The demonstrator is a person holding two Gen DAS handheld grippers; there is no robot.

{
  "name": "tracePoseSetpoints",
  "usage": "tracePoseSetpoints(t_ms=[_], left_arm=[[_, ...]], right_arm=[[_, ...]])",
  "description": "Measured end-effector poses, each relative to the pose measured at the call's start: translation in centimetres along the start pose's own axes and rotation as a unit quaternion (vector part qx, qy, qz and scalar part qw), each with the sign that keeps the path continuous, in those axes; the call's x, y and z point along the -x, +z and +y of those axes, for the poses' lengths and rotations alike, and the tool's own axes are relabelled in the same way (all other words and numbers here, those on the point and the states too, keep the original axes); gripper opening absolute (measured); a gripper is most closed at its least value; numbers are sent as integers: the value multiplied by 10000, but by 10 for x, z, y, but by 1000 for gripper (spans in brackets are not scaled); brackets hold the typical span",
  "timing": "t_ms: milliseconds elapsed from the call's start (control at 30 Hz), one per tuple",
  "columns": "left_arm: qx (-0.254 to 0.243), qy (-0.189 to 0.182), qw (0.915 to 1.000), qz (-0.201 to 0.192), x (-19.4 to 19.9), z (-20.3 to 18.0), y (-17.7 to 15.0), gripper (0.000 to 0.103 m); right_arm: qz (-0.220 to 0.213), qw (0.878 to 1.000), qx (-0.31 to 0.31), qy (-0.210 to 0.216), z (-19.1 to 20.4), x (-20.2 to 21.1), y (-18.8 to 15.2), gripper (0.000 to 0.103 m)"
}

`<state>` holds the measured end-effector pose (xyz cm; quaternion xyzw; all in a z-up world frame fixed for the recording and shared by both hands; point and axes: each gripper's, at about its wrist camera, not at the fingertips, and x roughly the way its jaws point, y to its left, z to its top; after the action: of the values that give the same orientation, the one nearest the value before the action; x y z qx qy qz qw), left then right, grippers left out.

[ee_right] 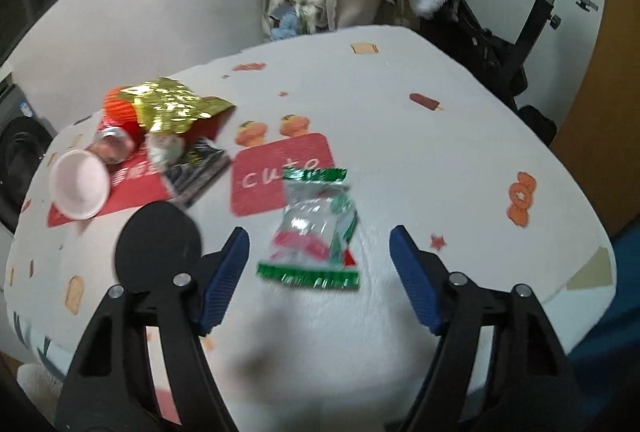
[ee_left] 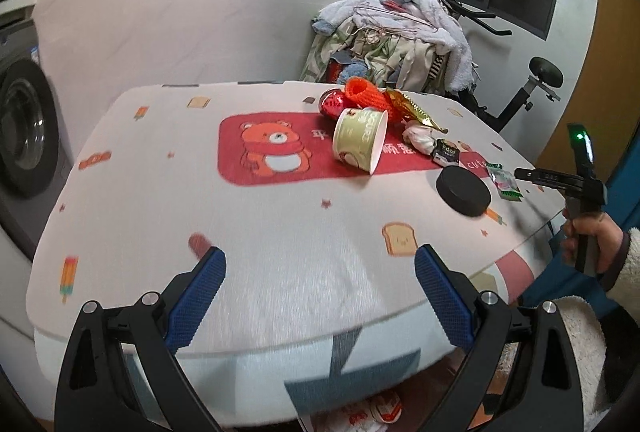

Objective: Collect trash
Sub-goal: 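Move the right gripper to the green candy wrapper and grasp it, then grasp the green yogurt cup with the left gripper while the right holds the candy wrapper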

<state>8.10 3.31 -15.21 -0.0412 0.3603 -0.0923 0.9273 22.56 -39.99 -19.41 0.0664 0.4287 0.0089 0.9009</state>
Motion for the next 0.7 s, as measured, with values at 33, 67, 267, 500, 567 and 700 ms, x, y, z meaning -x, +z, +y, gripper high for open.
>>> tracePoseSetpoints(t_ms=[33,67,267,500,567,700], left_arm=[[-36,0,10000,5,-4,-2,4,93],[-62,-3,10000,14,-8,-3,7,93],[-80,-80,9999,93,-30,-7,21,93],[-260,-199,9992,216,-55,-17,38,93],[-362,-302,9985,288,-67,-24,46,93],[-442,-491,9972,358,-93,-35,62,95]], right_arm=[[48,10000,-4,0,0,-7,3,71],[106,9999,11,-7,0,-14,5,71],[396,9990,163,-149,8,-45,6,51],[-35,9991,350,228,19,-22,13,35],[-128,9983,371,422,25,-12,16,35],[-281,9967,456,604,39,1,17,35]])
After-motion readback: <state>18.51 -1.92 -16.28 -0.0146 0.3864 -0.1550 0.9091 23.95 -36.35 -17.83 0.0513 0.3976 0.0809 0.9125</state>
